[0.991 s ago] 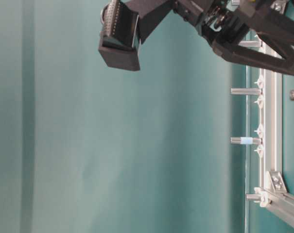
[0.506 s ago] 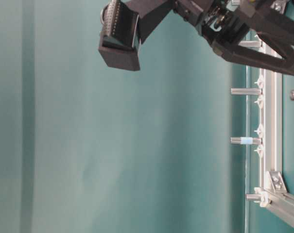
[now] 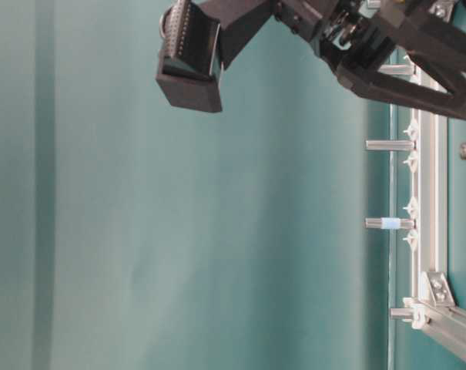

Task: Insert the wire through the string loop located in the center.
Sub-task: 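Open the right gripper and release the cable, left gripper holding plug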

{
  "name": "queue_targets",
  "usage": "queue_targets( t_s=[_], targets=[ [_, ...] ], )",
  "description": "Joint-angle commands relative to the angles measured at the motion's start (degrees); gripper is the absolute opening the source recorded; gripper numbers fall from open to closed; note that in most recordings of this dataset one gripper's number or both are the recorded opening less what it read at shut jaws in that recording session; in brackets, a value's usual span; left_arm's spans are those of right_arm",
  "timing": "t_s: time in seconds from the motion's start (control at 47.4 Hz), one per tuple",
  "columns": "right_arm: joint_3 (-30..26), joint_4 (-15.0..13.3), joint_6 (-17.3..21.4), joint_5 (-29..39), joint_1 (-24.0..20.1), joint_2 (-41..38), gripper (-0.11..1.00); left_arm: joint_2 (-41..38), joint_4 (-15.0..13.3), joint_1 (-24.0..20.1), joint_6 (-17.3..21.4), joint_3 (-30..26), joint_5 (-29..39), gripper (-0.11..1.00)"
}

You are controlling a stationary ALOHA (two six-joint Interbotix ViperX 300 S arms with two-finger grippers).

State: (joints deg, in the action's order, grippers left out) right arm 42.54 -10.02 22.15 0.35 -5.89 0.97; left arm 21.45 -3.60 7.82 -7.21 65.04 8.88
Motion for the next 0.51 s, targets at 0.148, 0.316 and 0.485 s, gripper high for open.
queue_targets(
  t_s=[0.148,0.316,0.485],
  targets=[
    [-0.88,-0.09,0.00,-0.18,-0.09,1.41,0.80,-4.13,-0.09,0.97,-0.62,-2.46,-0.53,0.13],
    [-0.88,-0.09,0.00,-0.18,-0.09,1.41,0.80,-6.24,0.00,1.05,-0.35,-3.16,-0.97,0.13],
    [-0.88,0.00,0.00,-0.18,-0.09,1.41,0.80,-6.33,0.00,1.76,-0.35,-3.16,-2.29,0.13]
  ],
)
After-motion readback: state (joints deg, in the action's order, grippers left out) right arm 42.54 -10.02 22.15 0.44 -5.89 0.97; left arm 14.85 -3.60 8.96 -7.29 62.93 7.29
